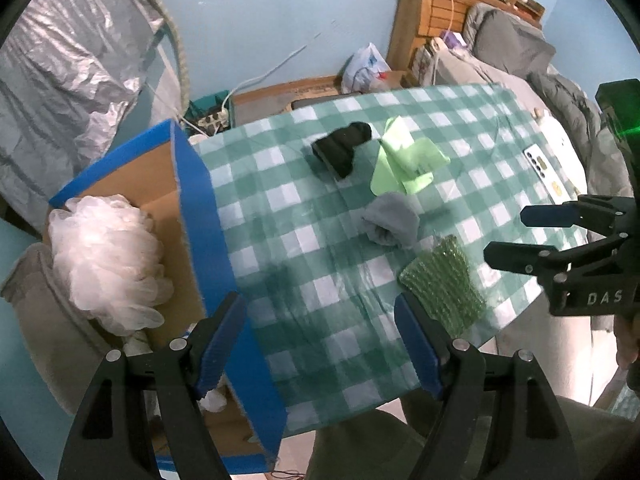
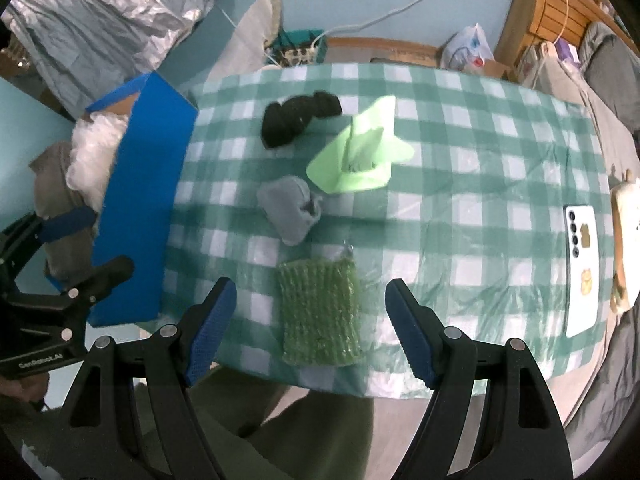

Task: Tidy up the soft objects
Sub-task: 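Lower the right tool onto the green mesh scrubber pad and close it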

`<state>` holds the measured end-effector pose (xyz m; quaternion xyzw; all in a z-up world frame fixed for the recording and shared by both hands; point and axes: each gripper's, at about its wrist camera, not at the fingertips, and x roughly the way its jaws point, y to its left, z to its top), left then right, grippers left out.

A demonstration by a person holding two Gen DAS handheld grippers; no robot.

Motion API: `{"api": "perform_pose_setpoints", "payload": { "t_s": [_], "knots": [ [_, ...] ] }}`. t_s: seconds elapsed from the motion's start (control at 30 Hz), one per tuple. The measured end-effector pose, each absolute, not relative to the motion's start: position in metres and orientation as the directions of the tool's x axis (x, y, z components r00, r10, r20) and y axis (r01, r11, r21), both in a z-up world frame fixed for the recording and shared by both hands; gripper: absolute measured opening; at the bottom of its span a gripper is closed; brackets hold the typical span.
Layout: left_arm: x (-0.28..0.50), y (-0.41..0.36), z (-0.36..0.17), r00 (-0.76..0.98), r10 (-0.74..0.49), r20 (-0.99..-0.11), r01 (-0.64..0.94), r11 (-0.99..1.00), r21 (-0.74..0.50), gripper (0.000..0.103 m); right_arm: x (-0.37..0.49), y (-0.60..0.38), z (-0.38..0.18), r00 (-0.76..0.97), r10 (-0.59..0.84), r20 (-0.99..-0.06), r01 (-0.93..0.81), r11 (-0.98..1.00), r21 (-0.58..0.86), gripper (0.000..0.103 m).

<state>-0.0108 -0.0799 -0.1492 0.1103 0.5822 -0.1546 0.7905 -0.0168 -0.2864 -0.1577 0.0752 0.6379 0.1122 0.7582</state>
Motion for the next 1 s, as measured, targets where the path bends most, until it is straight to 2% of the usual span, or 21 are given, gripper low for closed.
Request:
{"api": "perform_pose_setpoints", "payload": {
  "t_s": [0.63,1.0],
  "knots": [
    [-0.019,-0.090,-0.202,0.190,-0.079,-0.979,0.360,0.933,-0.005,0.078,-0.026,-0.265,-0.230,0.042,0.236,-0.971,-0.099,0.968,0.231,0.078],
    [-0.019,-0.095,-0.211,0.201,-0.072,-0.977,0.373,0.928,0.008,0.081,-0.029,-0.252,-0.260,0.017,0.181,-0.983,-0.113,0.978,0.178,0.078]
  ]
}}
